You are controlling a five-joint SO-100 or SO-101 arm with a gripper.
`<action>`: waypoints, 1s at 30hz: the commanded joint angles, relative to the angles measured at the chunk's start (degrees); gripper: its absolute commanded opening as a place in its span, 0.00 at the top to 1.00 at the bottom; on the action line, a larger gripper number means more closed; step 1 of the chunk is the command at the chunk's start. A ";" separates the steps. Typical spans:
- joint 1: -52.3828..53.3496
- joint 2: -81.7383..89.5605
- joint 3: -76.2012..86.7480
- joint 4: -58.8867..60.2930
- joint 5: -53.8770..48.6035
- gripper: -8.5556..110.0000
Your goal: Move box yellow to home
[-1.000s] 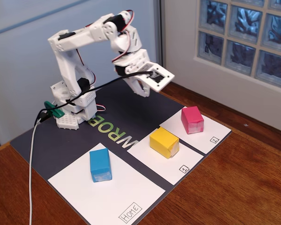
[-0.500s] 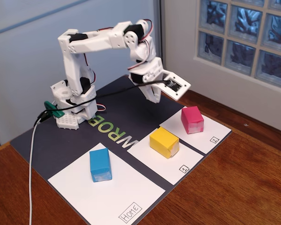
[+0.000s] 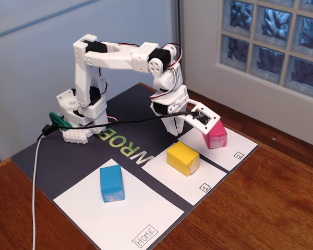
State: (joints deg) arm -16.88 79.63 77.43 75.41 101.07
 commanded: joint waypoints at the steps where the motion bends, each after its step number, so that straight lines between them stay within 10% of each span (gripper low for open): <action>1: 0.53 0.00 -3.08 -1.32 -1.49 0.84; 18: -1.67 -1.85 -3.87 -2.99 -11.25 0.55; 30: -2.81 -3.60 -3.34 -4.75 -3.87 0.56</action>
State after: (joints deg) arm -18.98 75.67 76.46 71.46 95.10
